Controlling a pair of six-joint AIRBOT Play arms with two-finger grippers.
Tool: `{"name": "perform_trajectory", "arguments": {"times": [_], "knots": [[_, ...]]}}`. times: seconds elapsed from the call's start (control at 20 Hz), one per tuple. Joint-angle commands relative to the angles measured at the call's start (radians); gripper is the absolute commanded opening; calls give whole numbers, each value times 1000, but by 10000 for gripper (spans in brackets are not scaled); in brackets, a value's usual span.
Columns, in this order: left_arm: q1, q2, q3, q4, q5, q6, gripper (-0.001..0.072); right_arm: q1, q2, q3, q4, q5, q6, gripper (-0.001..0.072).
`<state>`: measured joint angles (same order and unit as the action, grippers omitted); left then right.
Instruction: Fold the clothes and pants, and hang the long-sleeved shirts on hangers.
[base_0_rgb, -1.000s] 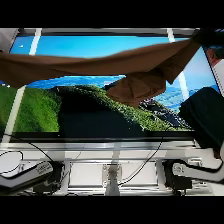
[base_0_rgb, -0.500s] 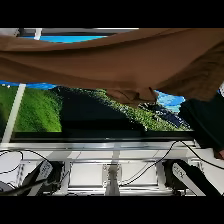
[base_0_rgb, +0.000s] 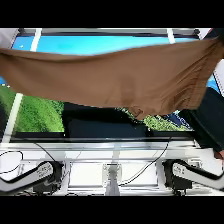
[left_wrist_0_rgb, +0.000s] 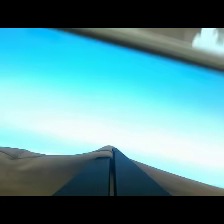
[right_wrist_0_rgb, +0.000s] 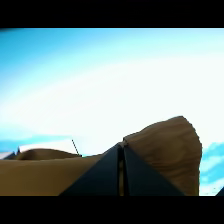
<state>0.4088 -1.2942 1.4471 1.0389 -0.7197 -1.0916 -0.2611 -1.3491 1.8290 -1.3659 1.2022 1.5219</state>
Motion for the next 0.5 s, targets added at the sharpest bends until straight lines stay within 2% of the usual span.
{"name": "perform_trajectory", "arguments": {"times": [0.0, 0.1, 0.2, 0.35, 0.45], "knots": [[-190, -198, 1, 184, 306, -10, 11, 0, -223, -10, 68, -106, 19, 29], [-235, -288, 1, 183, 519, -78, 10, 0, -320, -10, 113, -234, 58, 29], [-248, -357, 2, 183, 642, -141, 9, 0, -390, -9, 117, -373, 129, 29], [-228, -426, 2, 183, 673, -245, 9, 0, -455, -9, 119, -575, 202, 29], [-211, -452, 3, 183, 665, -289, 9, 1, -482, -9, 122, -641, 225, 28]]}}
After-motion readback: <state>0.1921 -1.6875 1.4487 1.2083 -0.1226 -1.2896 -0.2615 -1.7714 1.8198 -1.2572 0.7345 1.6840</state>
